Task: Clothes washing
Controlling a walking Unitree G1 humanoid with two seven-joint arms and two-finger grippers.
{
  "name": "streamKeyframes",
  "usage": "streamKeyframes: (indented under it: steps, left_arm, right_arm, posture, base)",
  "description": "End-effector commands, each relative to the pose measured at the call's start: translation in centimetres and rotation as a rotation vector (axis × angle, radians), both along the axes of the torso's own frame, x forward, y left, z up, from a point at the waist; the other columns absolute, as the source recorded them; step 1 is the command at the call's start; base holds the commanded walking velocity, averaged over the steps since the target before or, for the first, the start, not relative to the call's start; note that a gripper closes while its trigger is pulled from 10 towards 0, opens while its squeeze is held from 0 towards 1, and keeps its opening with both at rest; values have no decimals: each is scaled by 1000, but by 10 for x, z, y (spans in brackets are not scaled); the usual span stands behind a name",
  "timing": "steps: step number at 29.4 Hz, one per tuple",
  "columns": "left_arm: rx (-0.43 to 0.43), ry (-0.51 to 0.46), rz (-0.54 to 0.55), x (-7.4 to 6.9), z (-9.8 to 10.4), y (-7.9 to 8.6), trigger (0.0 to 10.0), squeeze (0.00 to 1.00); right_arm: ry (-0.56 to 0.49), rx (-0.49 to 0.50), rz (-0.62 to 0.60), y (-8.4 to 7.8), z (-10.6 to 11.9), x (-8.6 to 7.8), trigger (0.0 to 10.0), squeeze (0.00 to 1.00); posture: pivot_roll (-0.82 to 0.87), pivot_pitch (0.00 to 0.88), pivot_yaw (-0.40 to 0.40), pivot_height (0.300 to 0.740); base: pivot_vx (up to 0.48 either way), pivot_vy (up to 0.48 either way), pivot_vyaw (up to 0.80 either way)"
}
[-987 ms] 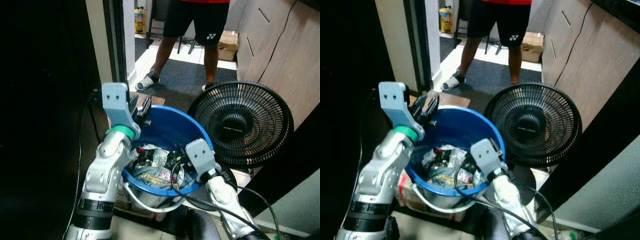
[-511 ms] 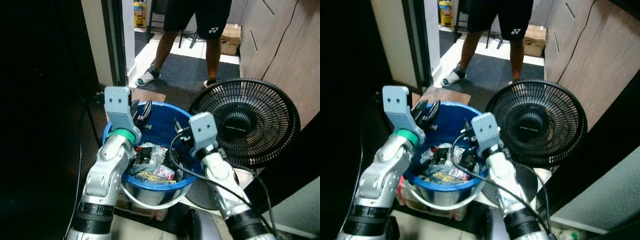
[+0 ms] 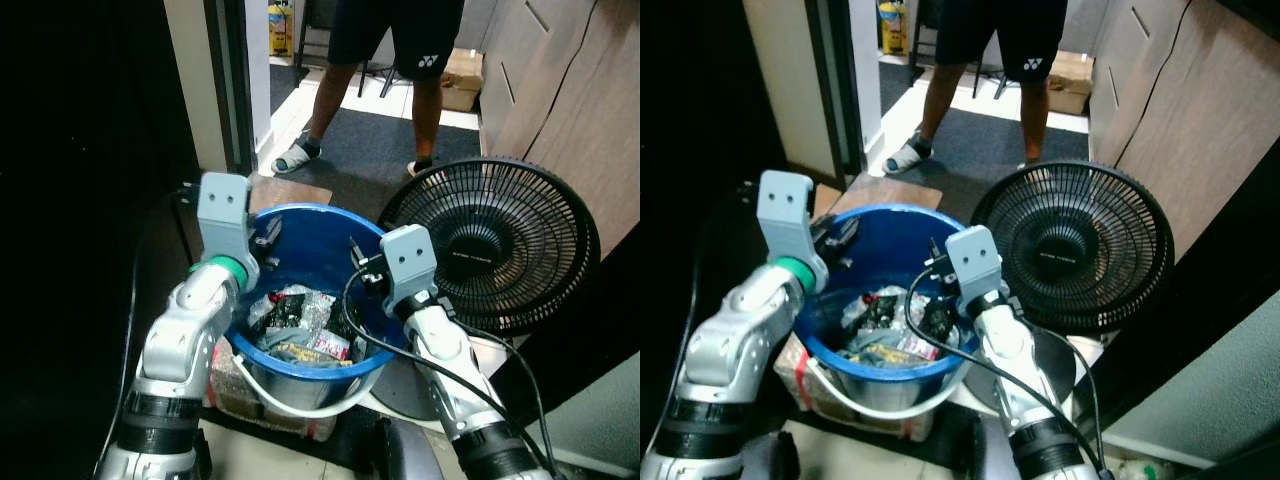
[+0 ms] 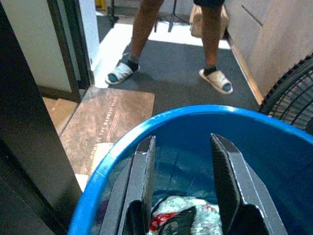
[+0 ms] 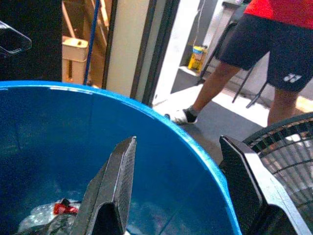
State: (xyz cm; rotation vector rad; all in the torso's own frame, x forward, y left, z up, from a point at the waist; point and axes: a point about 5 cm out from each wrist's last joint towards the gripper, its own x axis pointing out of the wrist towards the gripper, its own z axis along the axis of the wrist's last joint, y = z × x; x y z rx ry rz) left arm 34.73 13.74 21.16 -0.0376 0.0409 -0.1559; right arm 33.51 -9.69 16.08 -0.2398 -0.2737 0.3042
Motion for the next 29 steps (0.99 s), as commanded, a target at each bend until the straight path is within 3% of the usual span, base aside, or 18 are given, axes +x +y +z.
streamKeyframes:
  steps: [1, 2, 4, 7, 8, 9, 11, 13, 16, 24, 28, 29]
  left_arm:
    - [-10, 48, 33, 2, -8, 9, 10000, 0]
    - [0, 79, 73, 5, -10, 24, 10000, 0]
    - [12, 92, 98, 6, -12, 34, 10000, 0]
    - [22, 86, 107, 3, -14, 38, 10000, 0]
    - [47, 46, 59, -1, -13, 27, 10000, 0]
    - [47, 46, 59, -1, -13, 27, 10000, 0]
    - [88, -5, -31, -7, -13, 3, 10000, 0]
    - [88, -5, -31, -7, -13, 3, 10000, 0]
    - [55, 8, -93, -5, -16, -28, 10000, 0]
    - [35, 41, -106, 6, -23, -47, 10000, 0]
    - [42, 87, -58, 6, -37, -41, 10000, 0]
    - [42, 87, -58, 6, -37, -41, 10000, 0]
  right_arm:
    - [18, 1, 5, 1, -3, 1, 10000, 0]
    - [23, -4, 17, 4, -3, 3, 10000, 0]
    - [26, -7, 26, 7, -4, 4, 10000, 0]
    - [30, -12, 36, 11, -4, 4, 10000, 0]
    - [27, -10, 35, 11, -3, 5, 10000, 0]
    - [27, -10, 35, 11, -3, 5, 10000, 0]
    - [22, -5, 29, 9, -1, 6, 10000, 0]
    - [22, -5, 29, 9, -1, 6, 10000, 0]
    - [1, 3, 37, 11, 10, 11, 10000, 0]
    - [-2, -48, 97, 30, 33, 32, 10000, 0]
    - [174, -180, 132, 32, 13, 45, 10000, 0]
    - [174, -180, 132, 32, 13, 45, 10000, 0]
  posture:
    - [104, 2, 12, 470]
    - [110, 2, 9, 470]
    - [114, 4, 7, 470]
    - [117, 5, 2, 470]
    - [118, 7, -7, 470]
    - [118, 7, -7, 470]
    - [114, 8, -10, 470]
    - [114, 8, -10, 470]
    - [105, 7, -6, 470]
    - [97, 9, -5, 470]
    - [110, 16, -27, 470]
    - [110, 16, -27, 470]
  base:
    - [0, 0, 0]
    - [0, 0, 0]
    - [0, 0, 0]
    - [0, 0, 0]
    - [0, 0, 0]
    - [0, 0, 0]
    - [0, 0, 0]
    - [0, 0, 0]
    - [0, 0, 0]
    - [0, 0, 0]
    - [0, 0, 0]
    - [0, 0, 0]
